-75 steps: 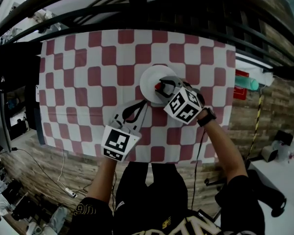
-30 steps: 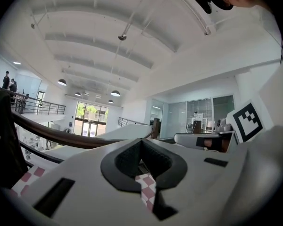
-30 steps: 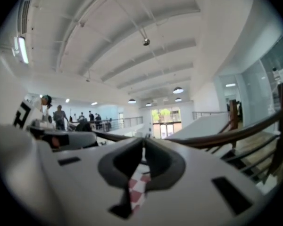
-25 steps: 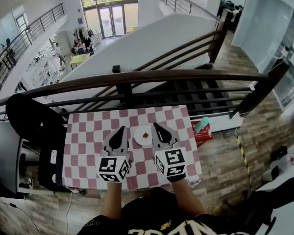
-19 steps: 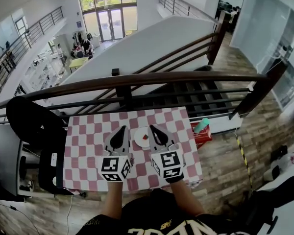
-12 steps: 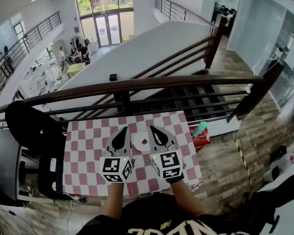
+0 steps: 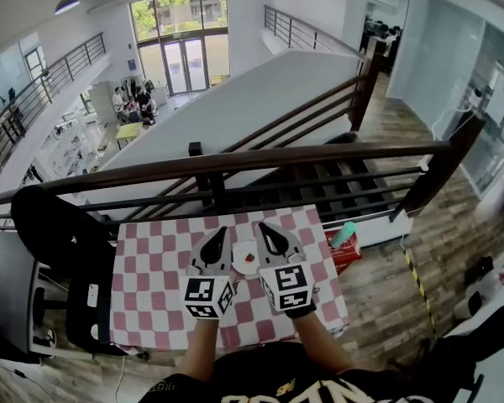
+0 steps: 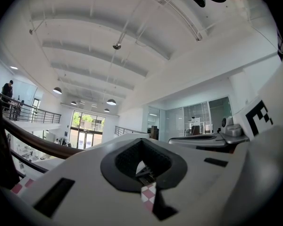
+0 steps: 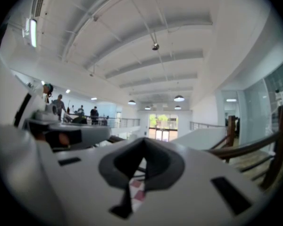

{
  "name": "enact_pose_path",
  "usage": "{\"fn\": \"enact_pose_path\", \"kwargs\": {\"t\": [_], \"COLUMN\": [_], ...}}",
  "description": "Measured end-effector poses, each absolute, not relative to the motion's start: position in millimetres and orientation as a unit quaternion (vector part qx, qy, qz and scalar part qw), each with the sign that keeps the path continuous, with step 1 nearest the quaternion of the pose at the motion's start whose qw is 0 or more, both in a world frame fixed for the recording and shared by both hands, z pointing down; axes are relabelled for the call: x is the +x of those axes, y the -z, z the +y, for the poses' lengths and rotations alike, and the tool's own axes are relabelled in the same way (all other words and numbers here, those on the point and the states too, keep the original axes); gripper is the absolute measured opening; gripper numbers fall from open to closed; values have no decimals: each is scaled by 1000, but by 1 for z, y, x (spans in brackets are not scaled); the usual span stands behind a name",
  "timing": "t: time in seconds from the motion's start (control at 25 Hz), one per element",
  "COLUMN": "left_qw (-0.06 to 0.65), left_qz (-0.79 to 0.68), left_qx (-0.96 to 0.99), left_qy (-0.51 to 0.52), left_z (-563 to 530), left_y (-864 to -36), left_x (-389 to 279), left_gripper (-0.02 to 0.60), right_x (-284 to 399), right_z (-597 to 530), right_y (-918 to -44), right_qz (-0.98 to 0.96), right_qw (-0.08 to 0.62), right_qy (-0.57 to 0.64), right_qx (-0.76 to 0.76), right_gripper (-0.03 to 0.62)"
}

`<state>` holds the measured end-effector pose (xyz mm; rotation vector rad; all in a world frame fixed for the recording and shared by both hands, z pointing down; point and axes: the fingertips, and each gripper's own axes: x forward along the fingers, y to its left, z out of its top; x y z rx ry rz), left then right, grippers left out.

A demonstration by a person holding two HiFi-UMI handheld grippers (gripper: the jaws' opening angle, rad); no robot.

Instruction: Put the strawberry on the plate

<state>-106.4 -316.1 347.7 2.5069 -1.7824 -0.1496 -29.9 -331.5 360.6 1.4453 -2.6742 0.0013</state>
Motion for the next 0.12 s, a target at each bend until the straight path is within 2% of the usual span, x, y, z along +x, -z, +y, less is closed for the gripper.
{"fn": "enact_pose_path", "kwargs": {"t": [0.12], "left_qw": [35], "left_qz": [-582], "left_qx": [811], "left_qy": [44], "left_z": [-318], "left_y": [-353], "left_x": [-112], "left_gripper": [8], "right_x": [-35], "right_z": [-334], "right_y": [-371], "right_qz": [-879], "right_qw": [61], "right_qy": [-12], "right_qx": [472], "right_gripper": [17]}}
